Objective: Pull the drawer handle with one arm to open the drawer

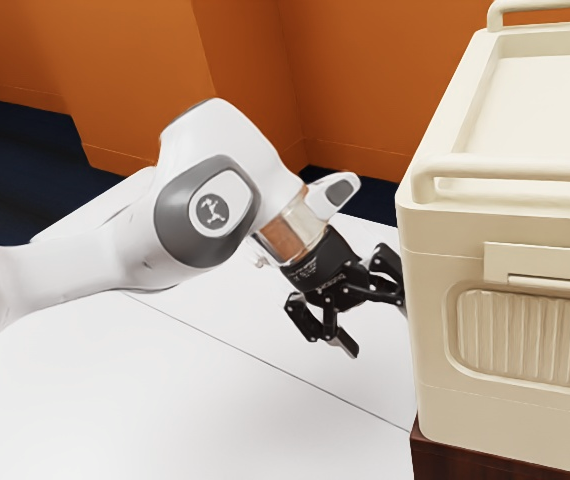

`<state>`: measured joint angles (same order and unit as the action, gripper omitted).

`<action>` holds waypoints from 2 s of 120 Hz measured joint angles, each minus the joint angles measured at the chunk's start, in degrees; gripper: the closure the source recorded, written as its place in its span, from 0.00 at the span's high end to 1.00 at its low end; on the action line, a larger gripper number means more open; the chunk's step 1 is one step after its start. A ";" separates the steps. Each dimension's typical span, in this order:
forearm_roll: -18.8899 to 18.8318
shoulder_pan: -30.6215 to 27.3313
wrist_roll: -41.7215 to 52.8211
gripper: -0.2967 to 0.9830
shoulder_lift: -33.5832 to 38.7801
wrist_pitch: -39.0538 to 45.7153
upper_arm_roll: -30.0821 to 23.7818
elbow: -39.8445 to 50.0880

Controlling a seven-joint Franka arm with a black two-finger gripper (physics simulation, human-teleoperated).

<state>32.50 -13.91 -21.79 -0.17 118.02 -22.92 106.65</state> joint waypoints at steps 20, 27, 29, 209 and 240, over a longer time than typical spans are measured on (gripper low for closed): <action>-1.22 1.48 -0.28 0.77 -0.62 1.50 -0.77 -0.21; -1.52 2.13 -0.36 0.77 -1.58 2.44 -0.91 -0.79; -1.59 2.17 -0.38 0.77 -1.84 2.70 -0.98 -0.89; -3.14 -4.92 -1.25 0.77 2.37 4.51 0.72 5.72; -3.64 -3.85 -1.14 0.77 4.19 3.57 3.96 7.46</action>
<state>28.86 -17.76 -22.93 4.02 121.59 -18.96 114.11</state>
